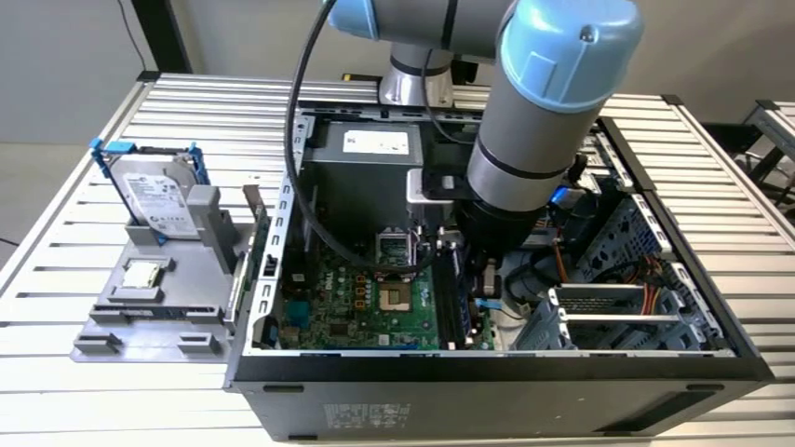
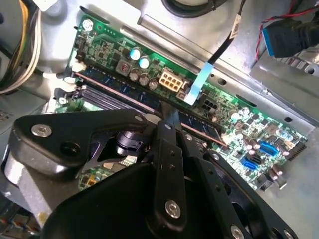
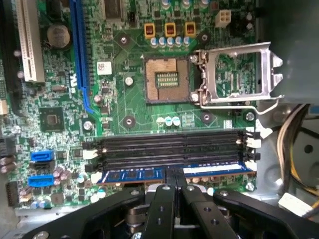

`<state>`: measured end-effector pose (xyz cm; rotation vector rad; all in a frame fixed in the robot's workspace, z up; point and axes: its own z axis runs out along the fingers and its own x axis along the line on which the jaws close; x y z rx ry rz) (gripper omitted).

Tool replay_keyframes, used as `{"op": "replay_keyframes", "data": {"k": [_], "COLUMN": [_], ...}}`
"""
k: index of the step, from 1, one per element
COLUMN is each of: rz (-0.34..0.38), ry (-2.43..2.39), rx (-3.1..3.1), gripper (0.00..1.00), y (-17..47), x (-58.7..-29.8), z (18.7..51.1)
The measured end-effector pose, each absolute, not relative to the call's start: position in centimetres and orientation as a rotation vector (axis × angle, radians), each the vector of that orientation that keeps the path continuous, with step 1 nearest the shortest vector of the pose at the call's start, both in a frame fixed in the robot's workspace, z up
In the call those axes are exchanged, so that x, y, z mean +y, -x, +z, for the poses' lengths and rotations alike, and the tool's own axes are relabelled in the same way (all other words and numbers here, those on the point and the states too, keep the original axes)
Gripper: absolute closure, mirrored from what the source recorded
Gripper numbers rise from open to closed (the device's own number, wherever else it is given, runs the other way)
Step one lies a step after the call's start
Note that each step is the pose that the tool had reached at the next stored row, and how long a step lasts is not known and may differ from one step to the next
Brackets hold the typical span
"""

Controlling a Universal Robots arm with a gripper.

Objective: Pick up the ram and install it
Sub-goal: 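Press down the ram until it locks into place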

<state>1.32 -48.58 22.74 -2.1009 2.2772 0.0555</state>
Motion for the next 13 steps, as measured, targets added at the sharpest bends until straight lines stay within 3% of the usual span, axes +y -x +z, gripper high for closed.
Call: {"op": "replay_keyframes", "data": {"k": [13], "rz": [0.054], "ry": [2.102], "rx": [2.278], "gripper": [1.0], "y": [-1.3], "x": [-48.6], "z": [28.7]}}
